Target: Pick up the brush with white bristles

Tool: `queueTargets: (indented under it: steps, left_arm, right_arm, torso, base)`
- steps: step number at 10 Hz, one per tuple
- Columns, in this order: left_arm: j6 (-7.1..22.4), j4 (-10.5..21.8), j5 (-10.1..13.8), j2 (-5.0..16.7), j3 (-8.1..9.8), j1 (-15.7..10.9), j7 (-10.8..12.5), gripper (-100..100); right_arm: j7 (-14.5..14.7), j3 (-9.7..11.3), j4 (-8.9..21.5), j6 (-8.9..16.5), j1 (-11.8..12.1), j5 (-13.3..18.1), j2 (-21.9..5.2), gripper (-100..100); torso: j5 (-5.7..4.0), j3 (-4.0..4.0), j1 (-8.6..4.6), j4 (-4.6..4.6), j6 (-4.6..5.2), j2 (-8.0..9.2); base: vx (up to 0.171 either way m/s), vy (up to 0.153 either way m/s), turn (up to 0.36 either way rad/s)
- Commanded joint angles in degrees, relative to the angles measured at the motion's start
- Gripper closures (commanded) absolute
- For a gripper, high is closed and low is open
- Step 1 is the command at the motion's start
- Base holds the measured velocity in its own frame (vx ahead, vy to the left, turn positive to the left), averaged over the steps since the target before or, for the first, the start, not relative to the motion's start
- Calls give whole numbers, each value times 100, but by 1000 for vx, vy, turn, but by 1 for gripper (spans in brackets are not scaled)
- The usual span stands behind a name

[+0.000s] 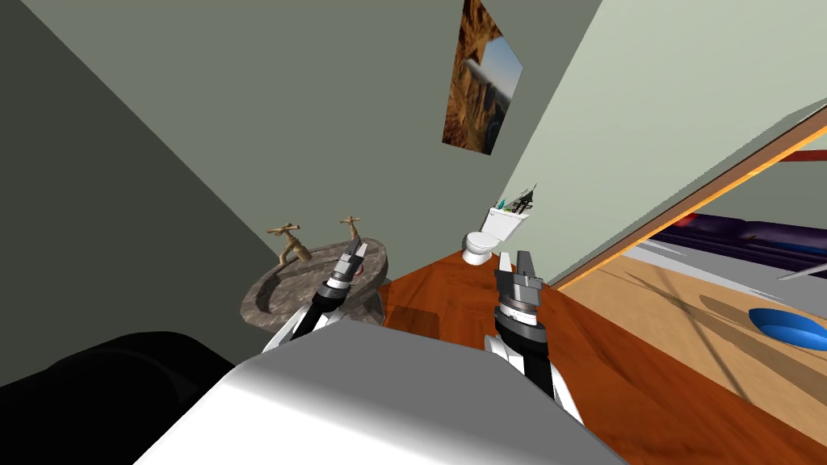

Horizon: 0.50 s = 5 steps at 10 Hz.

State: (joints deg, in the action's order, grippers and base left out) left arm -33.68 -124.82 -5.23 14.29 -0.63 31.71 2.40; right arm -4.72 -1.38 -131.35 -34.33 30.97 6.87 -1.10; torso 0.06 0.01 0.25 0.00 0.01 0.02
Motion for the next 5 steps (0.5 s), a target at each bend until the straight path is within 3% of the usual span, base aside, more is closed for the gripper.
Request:
queueTargets:
  steps: [1,2,3,4,5]
  left_arm:
    - [22,48,-17,186,6,33,96,-100]
    - [74,154,-36,405,54,82,299,-100]
    - [74,154,-36,508,54,82,299,-100]
    - [128,268,-58,710,102,136,516,-100]
    - [128,268,-58,842,102,136,516,-100]
  right_arm:
    - [0,0,0,0,0,0,0,0]
    - [0,0,0,0,0,0,0,0]
    - [0,0,0,0,0,0,0,0]
    - [0,0,0,0,0,0,0,0]
    - [0,0,0,0,0,0,0,0]
  torso:
    - [0,0,0,0,0,0]
    - [0,0,-2,0,-1,-1]
    - [1,-1,1,0,0,-2]
    - [0,-1,-3,0,-1,-3]
    - [0,-1,1,-1,0,-3]
  base:
    - [-5,53,-56]
    - [-3,61,-84]
    - [0,50,-67]
    - [0,60,-119]
    - [1,54,-61]
